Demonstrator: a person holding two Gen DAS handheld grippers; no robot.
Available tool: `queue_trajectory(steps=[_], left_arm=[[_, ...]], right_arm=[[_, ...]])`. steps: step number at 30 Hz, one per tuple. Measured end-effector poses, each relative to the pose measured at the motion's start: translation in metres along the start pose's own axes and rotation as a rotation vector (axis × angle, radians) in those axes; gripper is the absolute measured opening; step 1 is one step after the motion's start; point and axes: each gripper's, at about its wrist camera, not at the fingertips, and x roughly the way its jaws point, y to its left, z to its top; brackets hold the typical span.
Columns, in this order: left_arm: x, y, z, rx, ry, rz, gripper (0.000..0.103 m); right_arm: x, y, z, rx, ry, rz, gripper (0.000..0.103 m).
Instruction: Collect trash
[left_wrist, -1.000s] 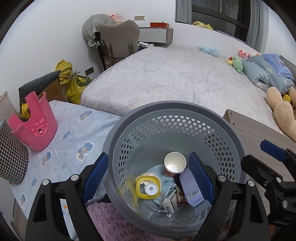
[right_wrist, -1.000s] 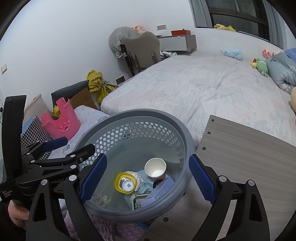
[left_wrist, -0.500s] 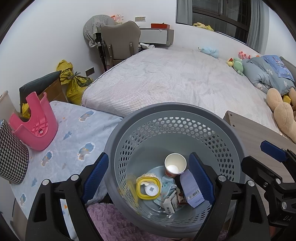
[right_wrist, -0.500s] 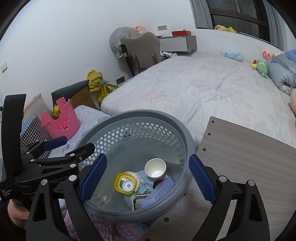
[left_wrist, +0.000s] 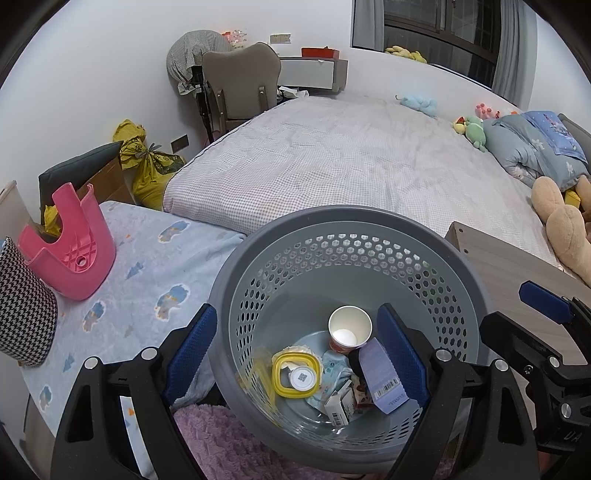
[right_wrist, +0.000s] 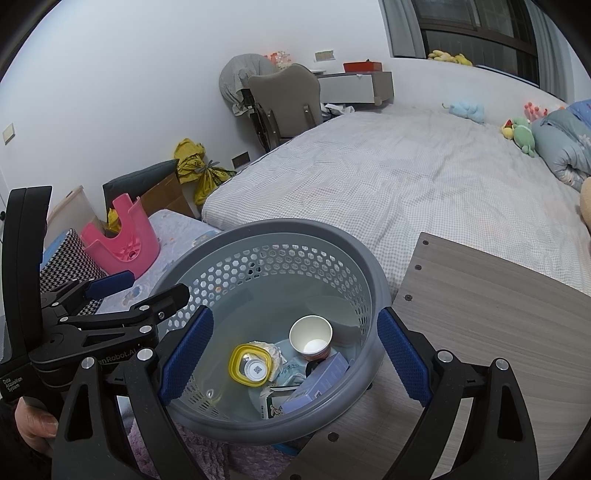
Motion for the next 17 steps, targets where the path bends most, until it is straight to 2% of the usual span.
queue_trajectory(steps=[17], left_arm=[[-0.0024, -0.001, -0.0003, -0.004, -0.006, 0.004, 0.084]], right_arm=[[-0.0005, 0.0009, -0.0003, 0.001, 0.0, 0.001, 0.089]])
